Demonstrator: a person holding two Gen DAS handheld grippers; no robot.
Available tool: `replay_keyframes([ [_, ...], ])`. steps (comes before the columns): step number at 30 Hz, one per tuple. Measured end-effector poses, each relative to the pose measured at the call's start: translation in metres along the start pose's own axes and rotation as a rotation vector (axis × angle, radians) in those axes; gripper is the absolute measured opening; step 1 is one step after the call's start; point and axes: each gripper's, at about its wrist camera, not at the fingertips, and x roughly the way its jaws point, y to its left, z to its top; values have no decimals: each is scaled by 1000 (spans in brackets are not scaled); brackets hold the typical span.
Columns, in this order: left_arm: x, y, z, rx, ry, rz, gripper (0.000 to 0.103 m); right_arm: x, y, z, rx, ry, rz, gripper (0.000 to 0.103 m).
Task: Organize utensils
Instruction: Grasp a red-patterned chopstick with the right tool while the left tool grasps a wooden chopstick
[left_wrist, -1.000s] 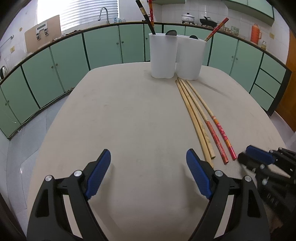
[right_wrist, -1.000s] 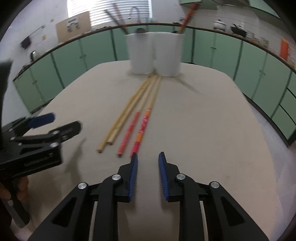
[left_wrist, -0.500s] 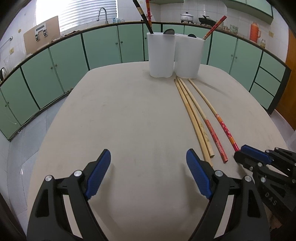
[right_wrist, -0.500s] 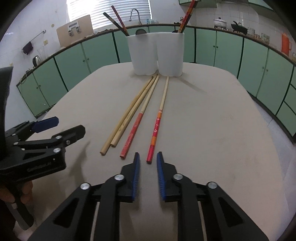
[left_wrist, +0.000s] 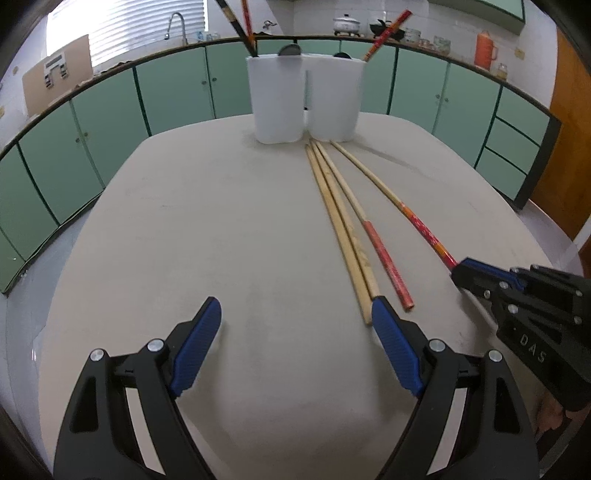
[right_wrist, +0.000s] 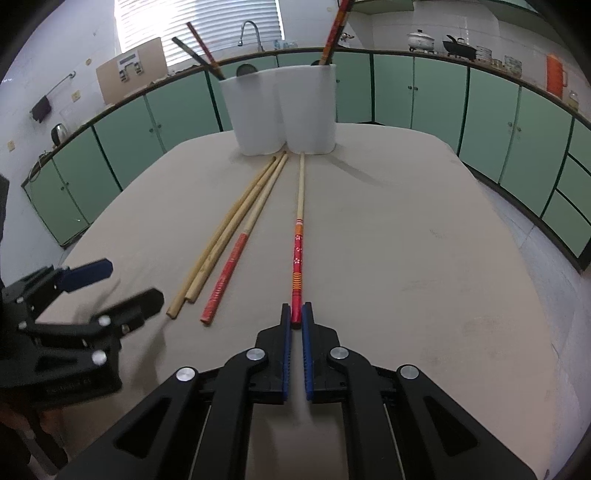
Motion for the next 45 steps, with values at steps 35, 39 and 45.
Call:
replay_keyframes([
  [35, 15, 4, 6, -58, 12, -7, 6, 0, 3, 4, -14, -3, -6, 8],
  [39, 15, 6, 6, -71, 15, -10, 7, 4, 3, 3, -12, 7, -7, 12],
  [45, 16, 8, 7, -79, 13, -6, 7, 5, 6, 4, -27, 6, -10, 6],
])
